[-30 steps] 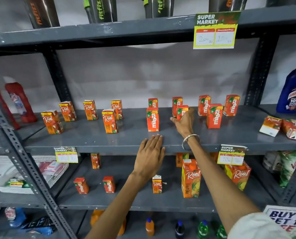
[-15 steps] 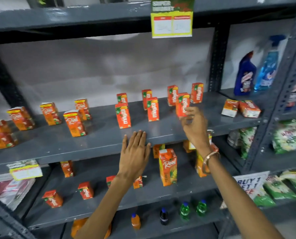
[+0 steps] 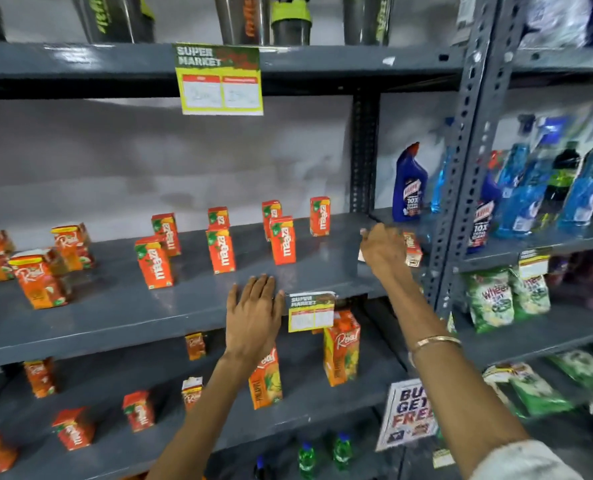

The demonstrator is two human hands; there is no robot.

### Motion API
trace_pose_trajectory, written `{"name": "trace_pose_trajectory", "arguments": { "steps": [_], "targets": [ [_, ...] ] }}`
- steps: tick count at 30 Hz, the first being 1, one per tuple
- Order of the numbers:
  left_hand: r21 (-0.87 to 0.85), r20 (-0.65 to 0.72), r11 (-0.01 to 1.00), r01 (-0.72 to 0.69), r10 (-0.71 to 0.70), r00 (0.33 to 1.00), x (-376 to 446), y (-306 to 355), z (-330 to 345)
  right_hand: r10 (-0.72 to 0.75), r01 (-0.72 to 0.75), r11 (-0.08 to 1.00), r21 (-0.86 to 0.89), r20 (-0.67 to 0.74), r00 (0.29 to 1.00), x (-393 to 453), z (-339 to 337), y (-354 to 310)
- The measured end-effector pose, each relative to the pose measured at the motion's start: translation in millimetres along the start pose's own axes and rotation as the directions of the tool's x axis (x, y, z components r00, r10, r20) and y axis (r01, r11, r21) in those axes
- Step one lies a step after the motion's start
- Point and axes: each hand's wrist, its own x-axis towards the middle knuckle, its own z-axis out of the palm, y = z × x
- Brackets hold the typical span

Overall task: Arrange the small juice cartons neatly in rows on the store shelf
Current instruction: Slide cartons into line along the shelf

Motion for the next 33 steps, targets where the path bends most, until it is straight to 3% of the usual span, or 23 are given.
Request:
{"name": "trace_pose_trajectory", "arguments": {
  "steps": [5, 9, 16, 22, 28, 33],
  "targets": [
    [-0.001, -0.006, 1.000, 0.030, -0.030, 1.000, -2, 5, 0, 0.031, -0.032, 0.999, 0.013, 0.061, 0.998, 17, 18, -8],
    [0.000, -0.009, 0.999, 0.033, -0.033, 0.999, -3, 4, 2, 0.113, -0.181, 0.949, 0.258, 0.258, 0.960, 41, 38, -1],
    [-0.008, -0.021, 1.000, 0.026, -0.027, 0.999, 0, 2, 2, -0.008, -0.303, 0.797, 0.522, 0.512, 0.859, 51, 26, 1],
    [-0.026, 0.015, 1.000, 0.012, -0.011, 1.000, 0, -2, 3, -0.307, -0.131, 0.522, 0.843, 0.328, 0.893, -6, 27, 2],
    [-0.038, 0.092, 0.999, -0.021, 0.024, 0.995, -1, -5, -5, -0.315, -0.025, 0.556, 0.831, 0.239, 0.919, -31, 31, 2],
    [-0.005, 0.110, 1.000, -0.005, 0.005, 0.994, -13, -27, -19, -0.377, -0.002, 0.500, 0.866, 0.220, 0.900, -56, 25, -20]
  ]
}}
